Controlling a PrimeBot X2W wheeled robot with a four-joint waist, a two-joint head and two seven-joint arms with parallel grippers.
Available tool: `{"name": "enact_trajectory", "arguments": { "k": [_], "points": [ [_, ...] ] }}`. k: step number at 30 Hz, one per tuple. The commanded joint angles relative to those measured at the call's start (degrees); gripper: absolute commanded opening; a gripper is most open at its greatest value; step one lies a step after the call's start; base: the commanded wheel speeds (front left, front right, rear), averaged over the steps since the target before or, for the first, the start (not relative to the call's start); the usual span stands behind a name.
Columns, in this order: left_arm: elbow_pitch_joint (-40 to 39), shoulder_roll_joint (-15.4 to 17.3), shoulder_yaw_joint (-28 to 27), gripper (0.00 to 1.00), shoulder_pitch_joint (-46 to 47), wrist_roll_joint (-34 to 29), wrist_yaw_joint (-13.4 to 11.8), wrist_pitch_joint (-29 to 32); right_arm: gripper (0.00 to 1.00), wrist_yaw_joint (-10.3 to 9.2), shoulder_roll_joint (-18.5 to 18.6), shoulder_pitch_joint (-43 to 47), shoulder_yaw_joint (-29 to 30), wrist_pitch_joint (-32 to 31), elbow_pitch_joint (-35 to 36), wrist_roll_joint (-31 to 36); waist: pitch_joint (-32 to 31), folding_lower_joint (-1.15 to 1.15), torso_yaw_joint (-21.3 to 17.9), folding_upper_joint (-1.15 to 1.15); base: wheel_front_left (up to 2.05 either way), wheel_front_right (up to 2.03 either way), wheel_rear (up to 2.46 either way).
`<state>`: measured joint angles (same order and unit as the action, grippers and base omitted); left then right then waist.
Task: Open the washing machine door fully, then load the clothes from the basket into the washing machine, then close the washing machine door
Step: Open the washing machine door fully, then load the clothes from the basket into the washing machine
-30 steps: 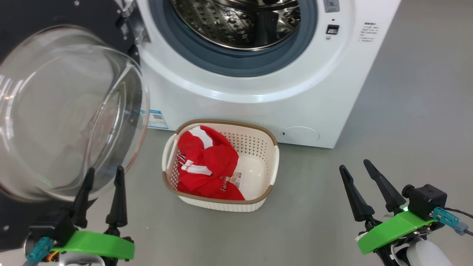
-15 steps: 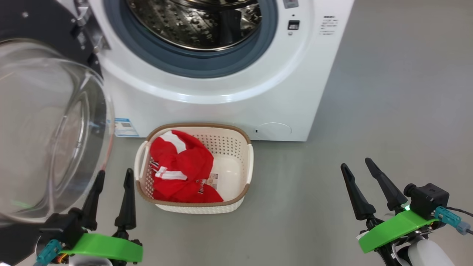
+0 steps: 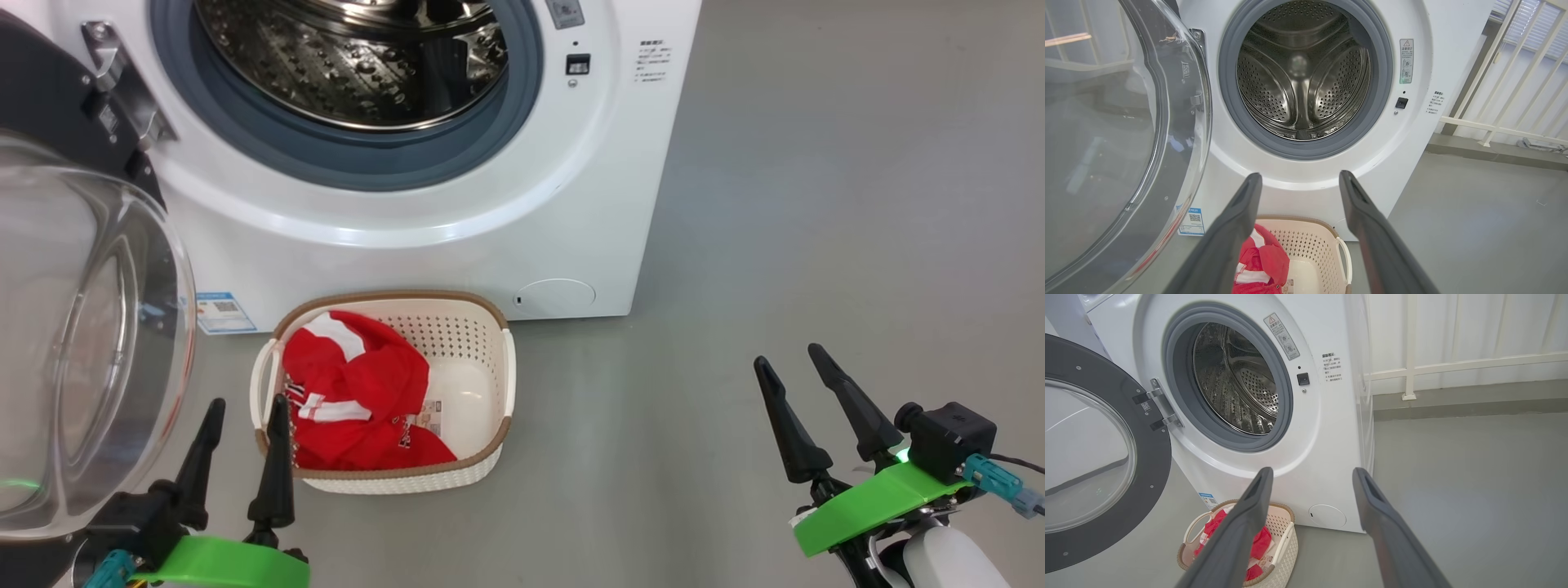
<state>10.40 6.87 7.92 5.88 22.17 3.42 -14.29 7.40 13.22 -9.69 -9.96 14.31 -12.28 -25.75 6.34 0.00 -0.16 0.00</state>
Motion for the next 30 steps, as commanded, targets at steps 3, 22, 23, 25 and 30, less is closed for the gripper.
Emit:
{"name": "enact_trajectory", "arguments": {
  "k": [3,22,23,25,30],
  "points": [
    [-1.1,0.3,-3.0,1.00,0.4,-1.7,1.0,-0.7,1.00,0.09,0.8,-0.9,-0.5,0.7,2.0,0.6,-0.5,0.00,-0.8,0.00,0.00,0.00,0.00],
    [-1.1,-1.4,-5.4,1.00,-0.5,-4.8,2.7,-0.7,1.00,0.09,0.7,-0.1,0.1,0.7,2.4,1.1,-1.8,0.00,-0.7,0.00,0.00,0.00,0.00],
    [-1.1,-1.5,-5.4,1.00,-0.5,-4.9,2.7,-0.7,1.00,0.09,0.7,-0.1,0.1,0.7,2.4,1.1,-1.8,0.00,-0.6,0.00,0.00,0.00,0.00],
    [-1.1,-1.7,-5.5,1.00,-0.5,-5.1,2.8,-0.7,1.00,0.09,0.8,-0.1,0.1,0.7,2.5,1.1,-1.7,0.00,-0.5,0.00,0.00,0.00,0.00],
    [-1.0,-2.0,-5.8,1.00,-0.4,-5.5,3.1,-0.7,1.00,0.09,0.9,-0.1,0.0,0.7,2.6,1.0,-1.6,0.00,-0.3,0.00,0.00,0.00,0.00]
  ]
}}
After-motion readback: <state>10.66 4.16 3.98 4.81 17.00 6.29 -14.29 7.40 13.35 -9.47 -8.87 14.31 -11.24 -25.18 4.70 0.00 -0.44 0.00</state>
